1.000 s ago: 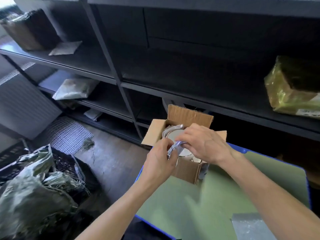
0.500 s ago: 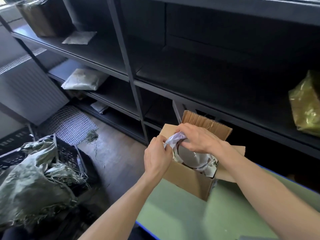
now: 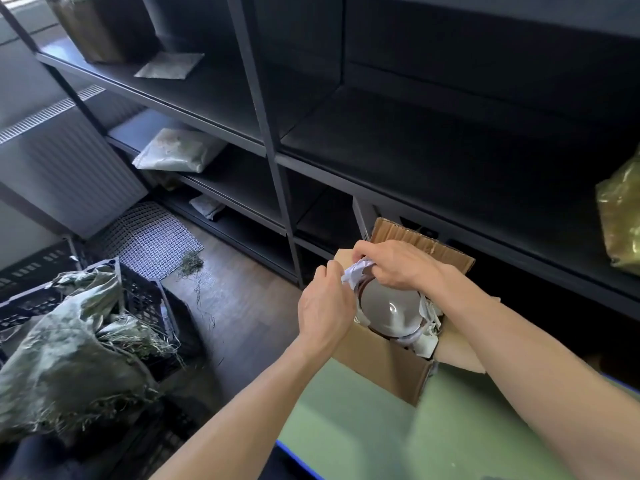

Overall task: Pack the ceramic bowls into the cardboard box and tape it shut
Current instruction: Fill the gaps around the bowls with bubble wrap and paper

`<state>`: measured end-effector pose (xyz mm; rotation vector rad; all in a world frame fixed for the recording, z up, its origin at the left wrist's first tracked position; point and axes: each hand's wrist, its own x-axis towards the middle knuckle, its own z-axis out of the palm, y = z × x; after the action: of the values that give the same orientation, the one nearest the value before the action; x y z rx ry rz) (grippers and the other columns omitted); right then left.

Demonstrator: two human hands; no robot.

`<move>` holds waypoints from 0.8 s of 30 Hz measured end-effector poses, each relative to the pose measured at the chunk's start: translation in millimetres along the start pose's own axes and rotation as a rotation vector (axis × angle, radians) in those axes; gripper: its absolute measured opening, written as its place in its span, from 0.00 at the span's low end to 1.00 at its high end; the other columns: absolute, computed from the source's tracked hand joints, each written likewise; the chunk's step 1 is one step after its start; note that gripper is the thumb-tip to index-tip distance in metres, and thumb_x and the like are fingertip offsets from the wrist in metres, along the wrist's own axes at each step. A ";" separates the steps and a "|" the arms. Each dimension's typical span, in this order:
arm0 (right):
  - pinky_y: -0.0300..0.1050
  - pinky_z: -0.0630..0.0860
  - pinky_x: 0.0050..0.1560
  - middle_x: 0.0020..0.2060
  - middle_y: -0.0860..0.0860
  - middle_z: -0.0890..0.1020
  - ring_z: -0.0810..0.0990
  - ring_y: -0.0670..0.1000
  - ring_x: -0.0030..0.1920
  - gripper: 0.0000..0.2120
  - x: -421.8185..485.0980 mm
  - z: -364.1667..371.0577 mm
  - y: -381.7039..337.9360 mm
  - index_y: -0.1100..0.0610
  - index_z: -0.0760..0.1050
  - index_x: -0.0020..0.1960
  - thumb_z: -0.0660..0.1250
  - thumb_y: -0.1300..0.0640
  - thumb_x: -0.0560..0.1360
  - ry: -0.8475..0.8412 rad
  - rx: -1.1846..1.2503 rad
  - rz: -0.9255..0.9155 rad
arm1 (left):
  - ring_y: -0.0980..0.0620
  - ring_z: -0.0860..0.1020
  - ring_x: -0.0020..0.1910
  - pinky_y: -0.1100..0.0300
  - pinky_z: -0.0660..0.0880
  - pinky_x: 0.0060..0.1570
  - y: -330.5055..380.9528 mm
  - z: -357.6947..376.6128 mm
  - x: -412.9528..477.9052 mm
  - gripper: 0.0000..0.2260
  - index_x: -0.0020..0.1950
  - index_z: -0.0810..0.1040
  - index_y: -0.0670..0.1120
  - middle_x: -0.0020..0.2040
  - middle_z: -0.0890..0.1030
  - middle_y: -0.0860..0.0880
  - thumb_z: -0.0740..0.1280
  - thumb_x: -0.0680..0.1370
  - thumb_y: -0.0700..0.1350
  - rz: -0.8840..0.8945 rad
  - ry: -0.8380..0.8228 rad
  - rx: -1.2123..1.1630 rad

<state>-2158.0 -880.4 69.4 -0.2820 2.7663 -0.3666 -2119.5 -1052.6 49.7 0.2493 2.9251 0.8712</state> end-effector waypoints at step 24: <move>0.44 0.74 0.52 0.52 0.43 0.80 0.75 0.49 0.53 0.07 -12.0 1.9 13.0 0.46 0.77 0.56 0.69 0.54 0.78 0.272 -0.142 -0.251 | 0.49 0.70 0.31 0.57 0.65 0.34 11.0 5.6 14.7 0.12 0.38 0.71 0.49 0.30 0.70 0.53 0.61 0.79 0.51 -0.106 -0.172 -0.002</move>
<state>-2148.2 -865.8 67.6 -0.6644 3.0370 -0.2880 -2131.8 -1037.9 50.6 0.1583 2.7512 0.7949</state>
